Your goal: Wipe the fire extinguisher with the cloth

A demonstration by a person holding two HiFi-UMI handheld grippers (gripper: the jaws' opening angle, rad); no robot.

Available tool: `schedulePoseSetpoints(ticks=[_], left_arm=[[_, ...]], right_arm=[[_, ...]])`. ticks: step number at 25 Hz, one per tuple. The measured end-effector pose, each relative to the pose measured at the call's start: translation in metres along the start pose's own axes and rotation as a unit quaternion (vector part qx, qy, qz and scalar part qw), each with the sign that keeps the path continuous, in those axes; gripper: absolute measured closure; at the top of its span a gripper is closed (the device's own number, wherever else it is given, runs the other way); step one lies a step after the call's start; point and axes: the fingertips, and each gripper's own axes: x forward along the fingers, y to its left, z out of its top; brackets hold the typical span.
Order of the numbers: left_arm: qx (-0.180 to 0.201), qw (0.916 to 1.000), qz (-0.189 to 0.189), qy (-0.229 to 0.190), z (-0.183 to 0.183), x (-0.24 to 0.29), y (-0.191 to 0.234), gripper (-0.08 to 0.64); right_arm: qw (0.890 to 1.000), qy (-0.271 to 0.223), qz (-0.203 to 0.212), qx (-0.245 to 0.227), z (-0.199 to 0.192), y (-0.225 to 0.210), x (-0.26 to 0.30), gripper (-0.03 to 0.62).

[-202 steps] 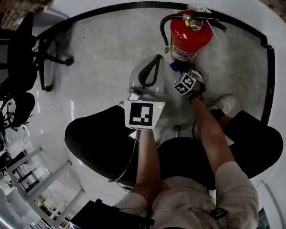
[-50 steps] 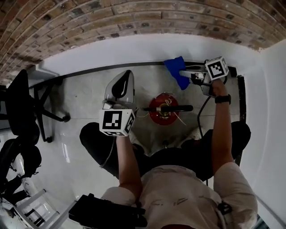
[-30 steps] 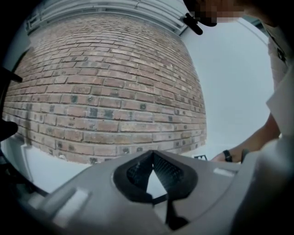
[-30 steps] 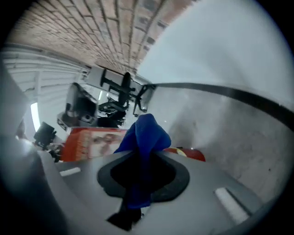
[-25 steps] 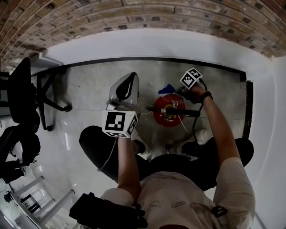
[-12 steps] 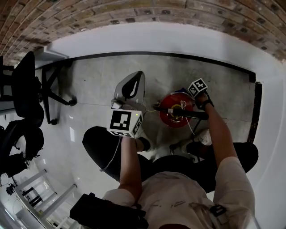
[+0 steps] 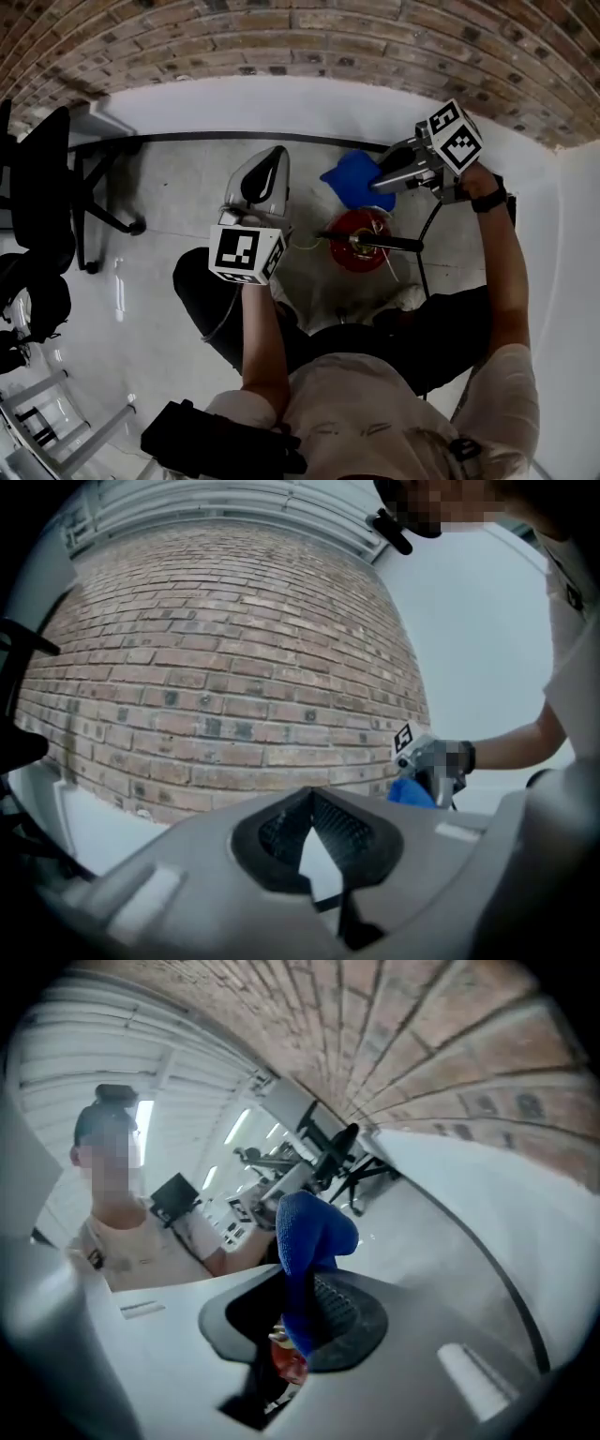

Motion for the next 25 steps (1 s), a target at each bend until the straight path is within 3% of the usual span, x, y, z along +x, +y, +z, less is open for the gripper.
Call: schedulePoseSetpoints(ticks=[2,4,6,9,11,14,17,21,23,25], left_arm=[[-0.005,0.9999,0.010,-0.005,0.001,-0.003,0.006,0.560],[-0.008,0.9999,0.012,-0.006,-0.001,-0.005,0.011,0.560],[-0.010,0.9999,0.010,-0.004,-0.003,-0.005,0.013,0.560],[-0.014,0.9998,0.014,0.004,-0.009,-0.009,0.016,0.560],[-0.017,0.9996,0.021,0.011,-0.016,-0.013,0.019,0.560],[-0.021,0.9992,0.027,0.021,-0.030,-0.014,0.023,0.560],[-0.024,0.9985,0.034,0.036,-0.047,-0.013,0.026,0.560],[-0.028,0.9968,0.044,0.060,-0.073,-0.012,0.028,0.560],[-0.028,0.9957,0.044,0.076,-0.084,-0.013,0.026,0.560],[-0.022,0.9949,0.044,0.088,-0.090,-0.013,0.027,0.560]], right_arm=[[0.996,0.050,0.067,-0.019,0.002,0.028,0.015,0.531],[0.989,0.101,0.109,0.007,-0.017,0.026,0.034,0.531],[0.983,0.128,0.116,0.058,-0.037,0.000,0.052,0.531],[0.979,0.108,0.122,0.118,-0.047,-0.043,0.066,0.531],[0.978,0.133,0.083,0.140,-0.068,-0.082,0.071,0.532],[0.957,0.226,0.021,0.179,-0.140,-0.146,0.086,0.532],[0.957,0.208,0.004,0.202,-0.185,-0.198,0.111,0.534],[0.957,0.209,-0.057,0.194,-0.242,-0.268,0.140,0.532],[0.949,0.233,-0.090,0.193,-0.273,-0.295,0.150,0.534],[0.932,0.284,-0.148,0.172,-0.303,-0.327,0.151,0.534]])
